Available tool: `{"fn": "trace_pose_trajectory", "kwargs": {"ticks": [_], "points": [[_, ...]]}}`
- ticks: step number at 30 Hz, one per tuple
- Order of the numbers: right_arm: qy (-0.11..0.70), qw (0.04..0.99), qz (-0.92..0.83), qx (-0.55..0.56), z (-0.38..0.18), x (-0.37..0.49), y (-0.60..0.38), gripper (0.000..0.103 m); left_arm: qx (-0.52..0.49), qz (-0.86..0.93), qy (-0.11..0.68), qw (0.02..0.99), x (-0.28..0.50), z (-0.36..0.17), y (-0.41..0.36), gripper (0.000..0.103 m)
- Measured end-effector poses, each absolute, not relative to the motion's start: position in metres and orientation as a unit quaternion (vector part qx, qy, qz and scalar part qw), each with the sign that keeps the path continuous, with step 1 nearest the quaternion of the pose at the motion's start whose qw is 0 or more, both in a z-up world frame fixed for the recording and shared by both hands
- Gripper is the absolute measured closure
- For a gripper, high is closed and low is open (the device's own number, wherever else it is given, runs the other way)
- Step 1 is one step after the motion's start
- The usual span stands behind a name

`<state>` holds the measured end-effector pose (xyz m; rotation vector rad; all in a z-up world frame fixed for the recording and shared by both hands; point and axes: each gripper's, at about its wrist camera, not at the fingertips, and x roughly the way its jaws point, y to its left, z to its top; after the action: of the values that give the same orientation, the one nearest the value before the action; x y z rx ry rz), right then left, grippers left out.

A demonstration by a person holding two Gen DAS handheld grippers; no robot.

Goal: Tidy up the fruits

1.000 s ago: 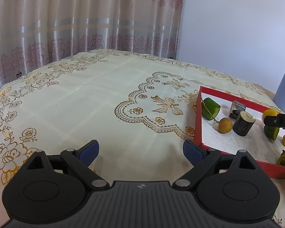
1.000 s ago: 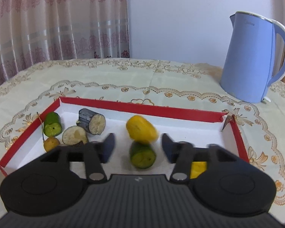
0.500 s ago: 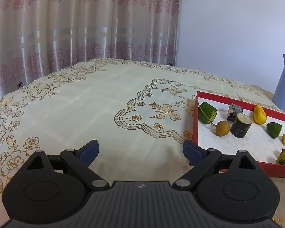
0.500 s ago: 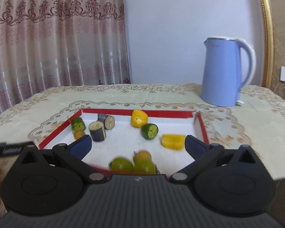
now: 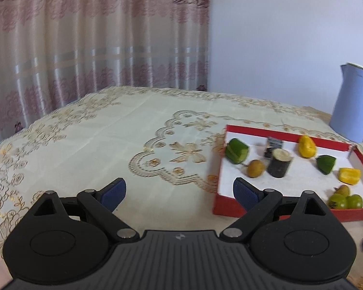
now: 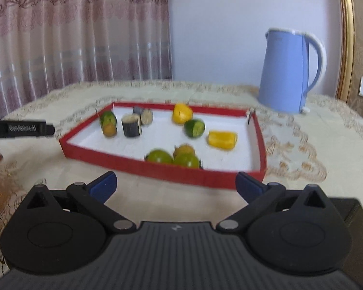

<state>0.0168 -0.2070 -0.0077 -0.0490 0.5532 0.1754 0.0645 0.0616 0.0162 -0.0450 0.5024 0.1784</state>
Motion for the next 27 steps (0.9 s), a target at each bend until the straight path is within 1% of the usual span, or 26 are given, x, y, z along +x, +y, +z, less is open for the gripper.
{"fn": "trace_pose_trajectory", "kwargs": {"ticks": [6, 13, 18, 27], "points": [[0.317, 0.945, 0.085, -0.011, -0.020, 0.029, -0.216, 0.000, -0.002, 0.069, 0.248, 0.966, 0.065, 0.022, 0.041, 0.007], [0.322, 0.945, 0.061, -0.020, -0.027, 0.038, -0.220, 0.000, 0.018, 0.059, 0.250, 0.966, 0.071, 0.025, 0.022, 0.007], [0.334, 0.940, 0.068, 0.010, -0.032, 0.046, -0.225, 0.000, 0.027, 0.059, 0.255, 0.965, 0.077, 0.028, 0.015, 0.007], [0.333, 0.942, 0.049, -0.009, -0.036, 0.054, -0.220, 0.000, 0.039, 0.055, 0.268, 0.961, 0.082, 0.023, 0.004, 0.007]]}}
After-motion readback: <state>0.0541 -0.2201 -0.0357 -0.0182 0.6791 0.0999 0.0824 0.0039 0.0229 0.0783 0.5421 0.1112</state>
